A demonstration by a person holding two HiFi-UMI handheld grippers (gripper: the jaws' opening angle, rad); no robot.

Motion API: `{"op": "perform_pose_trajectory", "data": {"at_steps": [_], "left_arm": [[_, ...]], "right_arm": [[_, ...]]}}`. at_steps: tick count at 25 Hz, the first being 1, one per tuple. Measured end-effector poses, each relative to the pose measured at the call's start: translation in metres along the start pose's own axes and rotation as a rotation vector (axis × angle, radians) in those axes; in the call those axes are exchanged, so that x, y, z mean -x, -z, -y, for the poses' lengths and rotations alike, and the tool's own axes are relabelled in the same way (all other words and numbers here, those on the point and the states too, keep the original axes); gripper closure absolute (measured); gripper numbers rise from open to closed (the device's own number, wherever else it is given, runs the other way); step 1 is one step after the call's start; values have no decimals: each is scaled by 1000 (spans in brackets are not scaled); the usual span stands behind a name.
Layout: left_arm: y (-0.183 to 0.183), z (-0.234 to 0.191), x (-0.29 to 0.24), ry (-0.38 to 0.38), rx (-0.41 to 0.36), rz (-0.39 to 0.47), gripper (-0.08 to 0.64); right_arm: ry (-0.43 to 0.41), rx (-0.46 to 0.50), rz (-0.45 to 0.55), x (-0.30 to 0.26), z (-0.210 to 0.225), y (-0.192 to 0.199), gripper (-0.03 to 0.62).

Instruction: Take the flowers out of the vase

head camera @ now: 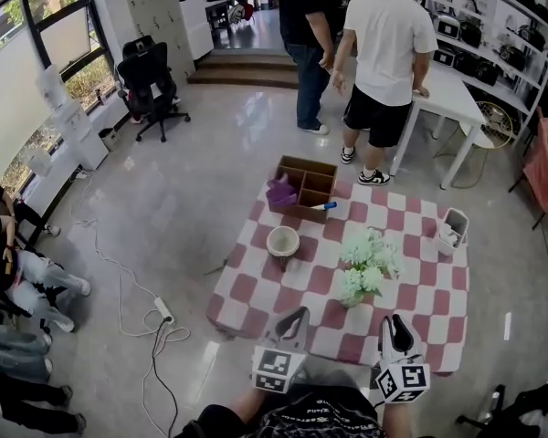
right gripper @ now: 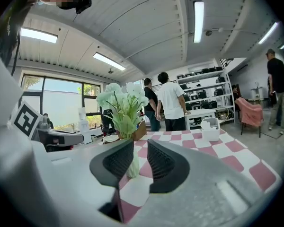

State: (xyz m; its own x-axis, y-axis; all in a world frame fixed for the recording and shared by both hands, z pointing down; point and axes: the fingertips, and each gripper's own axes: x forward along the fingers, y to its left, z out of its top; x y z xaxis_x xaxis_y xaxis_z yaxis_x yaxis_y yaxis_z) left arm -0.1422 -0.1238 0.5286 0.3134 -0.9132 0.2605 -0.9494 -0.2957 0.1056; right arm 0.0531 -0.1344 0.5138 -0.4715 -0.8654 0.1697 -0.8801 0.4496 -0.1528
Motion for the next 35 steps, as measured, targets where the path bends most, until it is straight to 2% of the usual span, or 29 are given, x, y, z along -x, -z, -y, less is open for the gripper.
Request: {"op": "perform_pose_trajectory", "data": {"at_steps": [2, 6, 10, 14, 20, 24, 30, 35], "left_arm": [[1, -7, -4, -10, 8, 3, 549], [1, -16, -8, -28, 11, 3, 549], [2, -26, -10, -63, 21, -3, 549], [0, -32, -16, -91, 36, -8, 551], [-8, -36, -27, -118, 40, -4, 549], [-7, -40, -35, -127, 66, -17, 549], [-10, -44, -38, -139, 60, -21, 549], [-7, -48, -37, -151, 66, -33, 549]], "right_arm": [[-23, -26, 1, -4, -2, -1, 476], [-66, -38, -10, -12, -6, 0, 426], [-126, -35, -38, -25, -13, 2, 415], [-173, -16, -58, -42, -17, -1, 330], [-247, -7, -63, -64, -26, -9, 308], [-293, 1, -86, -77, -32, -9, 264], [-329, 6, -94, -90, -36, -10, 259], [-406, 19, -82, -101, -46, -14, 259]]}}
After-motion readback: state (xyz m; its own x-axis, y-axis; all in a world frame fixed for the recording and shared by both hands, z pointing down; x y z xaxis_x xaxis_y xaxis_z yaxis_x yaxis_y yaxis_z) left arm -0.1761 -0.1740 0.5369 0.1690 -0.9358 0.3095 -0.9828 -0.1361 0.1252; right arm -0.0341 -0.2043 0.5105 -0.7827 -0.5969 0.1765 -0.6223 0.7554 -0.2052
